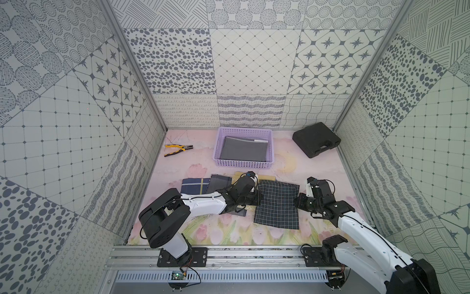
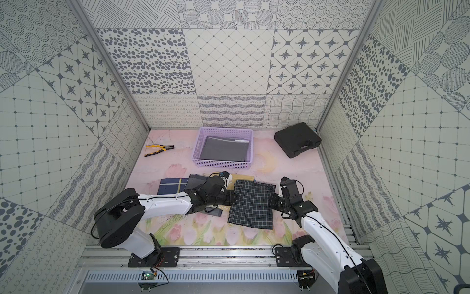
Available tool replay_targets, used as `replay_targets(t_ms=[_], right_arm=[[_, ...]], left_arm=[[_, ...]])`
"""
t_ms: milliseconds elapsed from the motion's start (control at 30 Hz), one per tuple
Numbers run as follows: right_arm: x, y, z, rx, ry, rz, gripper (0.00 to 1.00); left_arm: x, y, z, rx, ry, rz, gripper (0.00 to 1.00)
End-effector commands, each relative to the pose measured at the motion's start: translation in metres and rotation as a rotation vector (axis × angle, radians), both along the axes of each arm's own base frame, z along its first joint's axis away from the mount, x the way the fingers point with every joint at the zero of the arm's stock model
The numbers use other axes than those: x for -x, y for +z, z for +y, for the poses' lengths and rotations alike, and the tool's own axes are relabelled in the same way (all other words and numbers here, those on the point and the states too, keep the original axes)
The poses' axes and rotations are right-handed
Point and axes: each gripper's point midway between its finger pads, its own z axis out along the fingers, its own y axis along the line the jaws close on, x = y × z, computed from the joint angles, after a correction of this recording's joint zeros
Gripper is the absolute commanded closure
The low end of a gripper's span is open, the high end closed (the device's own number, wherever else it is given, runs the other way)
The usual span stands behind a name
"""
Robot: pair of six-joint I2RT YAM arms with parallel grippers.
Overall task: Put the folded pillowcase in the basket
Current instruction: Pick up the pillowcase from the center of the board, then place the pillowcase in the basket.
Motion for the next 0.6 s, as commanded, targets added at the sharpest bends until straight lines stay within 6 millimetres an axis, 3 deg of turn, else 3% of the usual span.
replay_targets(t_ms=[0,100,367,567], right_arm=[[-0.011,0.034,0.005,-0.04,0.0,-0.082,1.0],[-0.012,0.044,0.008,-0.061,0.01,-0.101,1.0],[-0.029,0.094,0.024,-0.147,0.05,-0.228,1.0],[-0.043,0.116,0.031,-0.19,0.041,-0.293,1.0]], left_arm=[[-0.009,0.018,0.014,-0.054,0.03,-0.059,1.0],[-0.012,0.034,0.02,-0.052,0.035,-0.086,1.0],[-0.025,0.069,0.038,-0.043,0.051,-0.145,1.0],[-0.038,0.087,0.051,-0.048,0.062,-0.191,1.0]])
